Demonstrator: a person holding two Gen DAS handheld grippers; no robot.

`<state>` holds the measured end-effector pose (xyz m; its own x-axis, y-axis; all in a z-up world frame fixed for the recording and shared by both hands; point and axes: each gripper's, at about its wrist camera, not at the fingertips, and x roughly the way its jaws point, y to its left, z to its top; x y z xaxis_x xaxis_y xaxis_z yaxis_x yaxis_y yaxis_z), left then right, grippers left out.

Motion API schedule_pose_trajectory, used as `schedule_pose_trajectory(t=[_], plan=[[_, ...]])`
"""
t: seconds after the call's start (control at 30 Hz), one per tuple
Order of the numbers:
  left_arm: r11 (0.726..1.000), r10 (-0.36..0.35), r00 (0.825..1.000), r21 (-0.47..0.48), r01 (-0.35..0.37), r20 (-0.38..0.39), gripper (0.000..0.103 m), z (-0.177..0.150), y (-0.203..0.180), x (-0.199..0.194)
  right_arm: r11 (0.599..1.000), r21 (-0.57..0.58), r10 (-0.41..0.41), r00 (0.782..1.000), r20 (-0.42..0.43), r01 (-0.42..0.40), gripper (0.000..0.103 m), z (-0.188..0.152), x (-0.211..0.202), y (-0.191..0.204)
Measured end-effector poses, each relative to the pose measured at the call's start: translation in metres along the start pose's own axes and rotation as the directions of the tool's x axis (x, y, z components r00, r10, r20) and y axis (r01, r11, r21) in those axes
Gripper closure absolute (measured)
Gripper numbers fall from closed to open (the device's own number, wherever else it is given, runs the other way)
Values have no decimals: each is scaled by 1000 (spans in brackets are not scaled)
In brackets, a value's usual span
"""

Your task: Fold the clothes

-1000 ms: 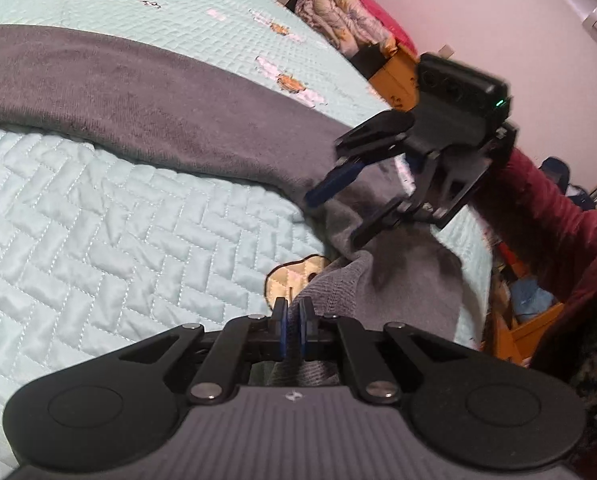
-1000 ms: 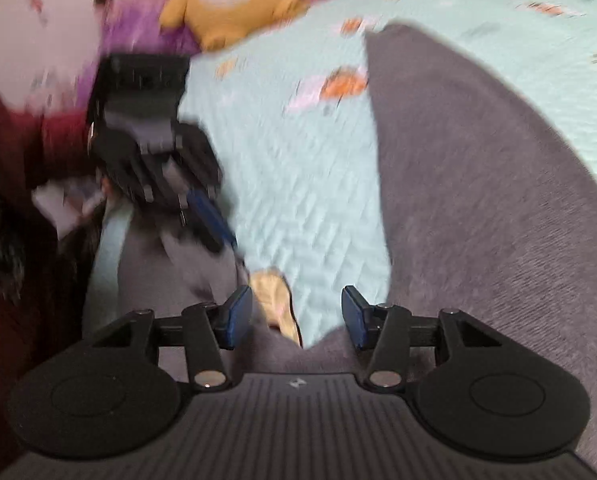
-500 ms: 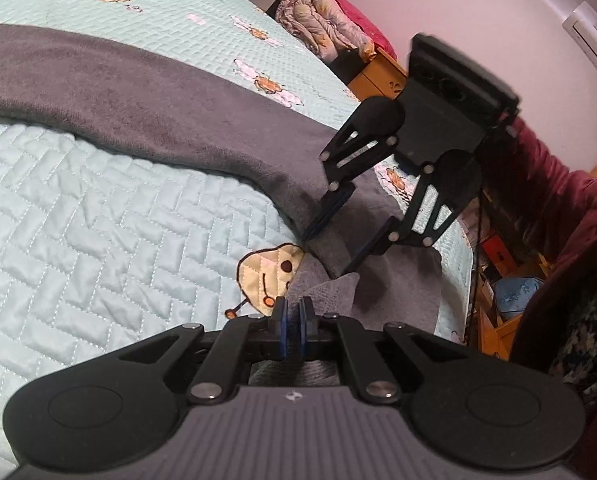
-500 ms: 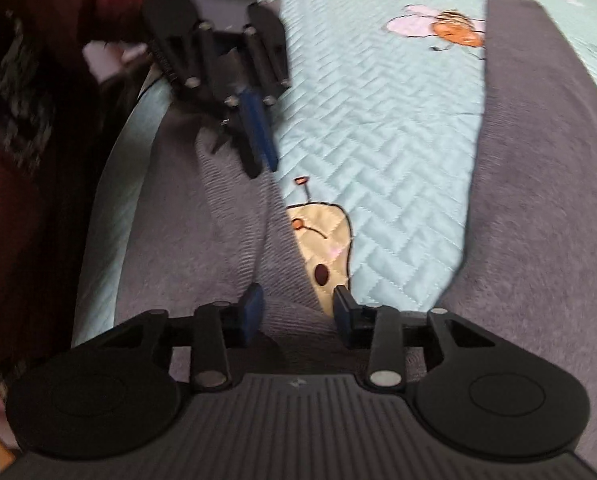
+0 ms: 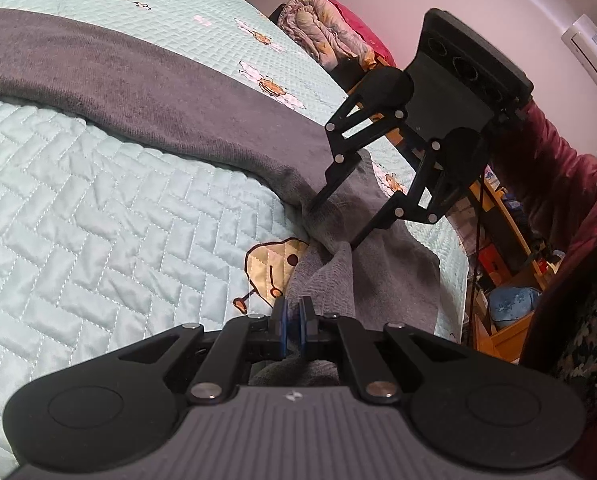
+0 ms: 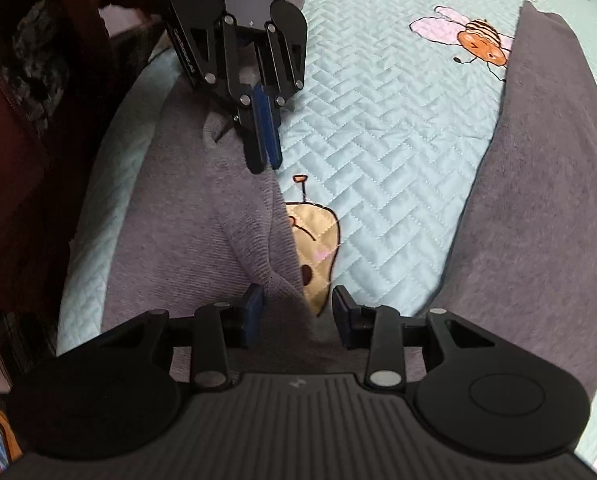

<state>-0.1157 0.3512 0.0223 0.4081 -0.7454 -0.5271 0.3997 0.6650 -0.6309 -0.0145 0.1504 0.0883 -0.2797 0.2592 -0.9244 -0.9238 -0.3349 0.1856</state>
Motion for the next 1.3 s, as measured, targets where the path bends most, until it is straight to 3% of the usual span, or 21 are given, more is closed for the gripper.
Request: schedule_pose_trajectory(t=[0.27,0.77,1.17,1.2,1.27,1.3], plan=[[1000,-20,1000,15,20,10,99,-6,-4,1,996,-64,48,989,-140,-57,68,12,21,3],[998,-56,998,8,56,34,99,-14,-4,1,993,-23,107,977,-184,-113,69,25,15,-8],[997,-79,997,27,79,20,99,-17,-8,5,985,-77,131,964,-232,-152,72,36,23,-2],[997,-78,997,27,78,21,99,-17,-8,5,985,-82,128,966,-225,-150,74,36,25,1],[997,-73,997,24,72,27,99,-16,-7,5,989,-95,90,976,-199,-111,90,35,29,8],[997,-70,997,24,69,31,99,-15,-7,4,993,-95,57,981,-185,-76,92,33,30,12]])
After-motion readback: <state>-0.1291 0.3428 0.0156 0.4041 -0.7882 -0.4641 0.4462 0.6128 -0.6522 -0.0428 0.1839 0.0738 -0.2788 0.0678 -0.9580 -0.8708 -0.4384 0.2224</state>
